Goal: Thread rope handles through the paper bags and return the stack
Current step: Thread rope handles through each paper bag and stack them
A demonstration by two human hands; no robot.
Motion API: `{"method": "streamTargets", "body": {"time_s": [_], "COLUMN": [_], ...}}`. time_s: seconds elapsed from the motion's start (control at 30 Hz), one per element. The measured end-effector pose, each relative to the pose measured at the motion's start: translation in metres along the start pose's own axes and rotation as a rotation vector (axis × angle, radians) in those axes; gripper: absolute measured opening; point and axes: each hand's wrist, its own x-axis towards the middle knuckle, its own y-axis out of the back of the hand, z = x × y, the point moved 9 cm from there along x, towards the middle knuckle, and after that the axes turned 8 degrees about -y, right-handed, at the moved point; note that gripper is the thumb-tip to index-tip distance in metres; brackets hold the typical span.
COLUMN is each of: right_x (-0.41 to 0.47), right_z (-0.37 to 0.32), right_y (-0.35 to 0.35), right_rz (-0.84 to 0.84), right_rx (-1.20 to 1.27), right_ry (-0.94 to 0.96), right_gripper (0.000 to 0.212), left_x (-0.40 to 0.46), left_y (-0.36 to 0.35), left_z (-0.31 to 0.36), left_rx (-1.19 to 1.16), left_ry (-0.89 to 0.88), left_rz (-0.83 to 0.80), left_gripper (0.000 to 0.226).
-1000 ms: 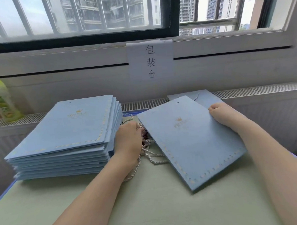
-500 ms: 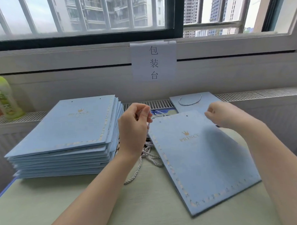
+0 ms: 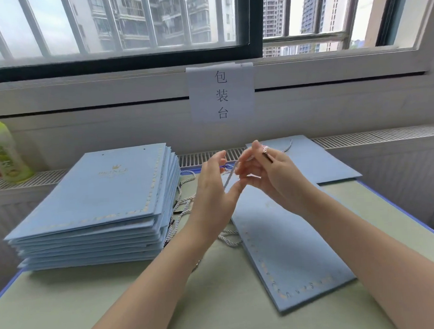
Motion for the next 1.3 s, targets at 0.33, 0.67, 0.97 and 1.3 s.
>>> {"method": "streamTargets", "body": {"time_s": [0.33,0.67,0.97,1.3], "right_x": [0.005,0.002,-0.007,0.002], "right_z": [0.006,0.023,0.021,0.032], "right_y": [0.059,0.099,0.121,-0.004], "right_rz": [0.330,0.532,0.733,0.003], "right_rx": [0.183,0.470,0.150,-0.327], "right_ry": [-0.079,-0.130,-0.139,-0.157], "right_gripper": [0.041,0.026,0.038,0.022], "left_x": [-0.005,-0.005,-0.004,0.001], "left_y": [0.027,0.031,0.025,0.037], "left_z": [-0.015,-0.018,-0.026,-0.010], "left_rx": [0.291,0.228,0.275,-0.396], "left_ry": [-0.018,-0.014,0.075,0.024], "left_rz": [0.175,0.212,0.158,0.328], "left_gripper": [0.009,0.002,0.016,0.012]}}
